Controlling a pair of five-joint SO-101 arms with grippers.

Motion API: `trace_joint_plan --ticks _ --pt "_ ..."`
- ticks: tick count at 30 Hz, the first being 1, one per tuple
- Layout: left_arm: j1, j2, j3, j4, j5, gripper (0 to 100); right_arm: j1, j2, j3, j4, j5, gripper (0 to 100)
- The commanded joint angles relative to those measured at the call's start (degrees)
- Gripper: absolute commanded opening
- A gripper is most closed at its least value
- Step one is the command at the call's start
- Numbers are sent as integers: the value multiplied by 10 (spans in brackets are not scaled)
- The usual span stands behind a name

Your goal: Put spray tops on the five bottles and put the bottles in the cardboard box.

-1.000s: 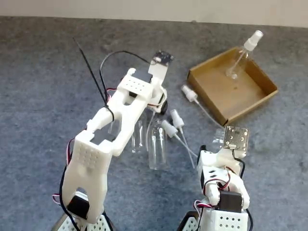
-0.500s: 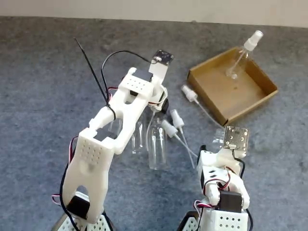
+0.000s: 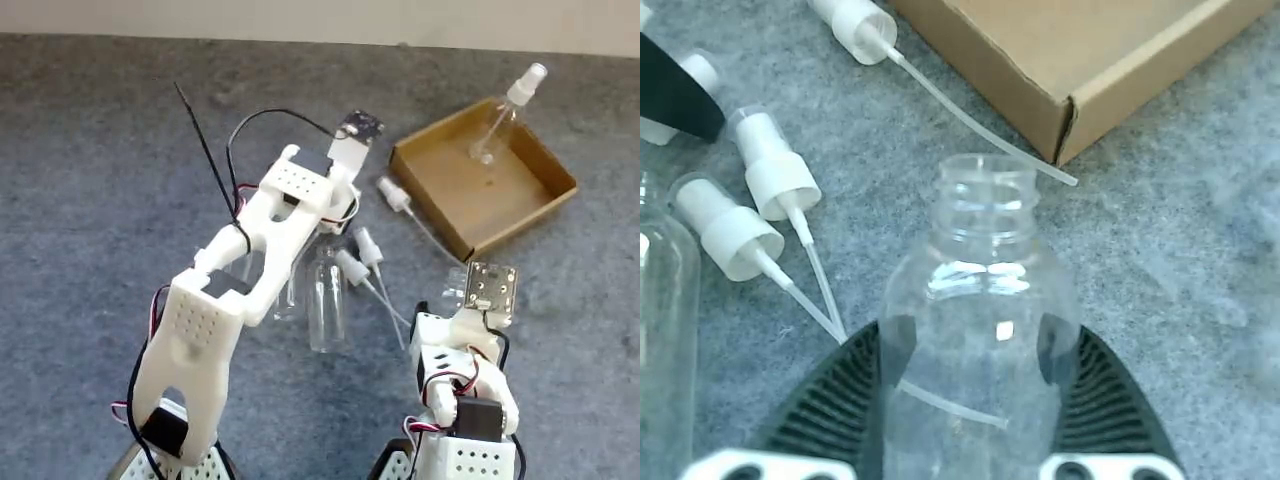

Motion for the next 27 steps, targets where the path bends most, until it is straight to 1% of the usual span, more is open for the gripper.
trace_joint_plan --ticks 1,5,14,16,21,23,27 --pt "-8 -8 -35 4 -11 38 4 -2 -1 -13 0 93" --pt "-12 -18 -50 30 -15 38 4 -2 -1 -13 0 93" --pt "-8 -86 -113 98 -13 38 4 -2 -1 -14 0 94" --pt "-8 -107 -127 112 -13 38 4 -2 7 -29 0 94" --pt "-8 -171 -160 162 -13 38 3 -2 81 -115 0 94" --pt "-8 -198 -166 179 -13 38 3 -2 102 -124 0 94" --pt "-12 -254 -166 212 -13 38 2 -2 98 -126 0 94"
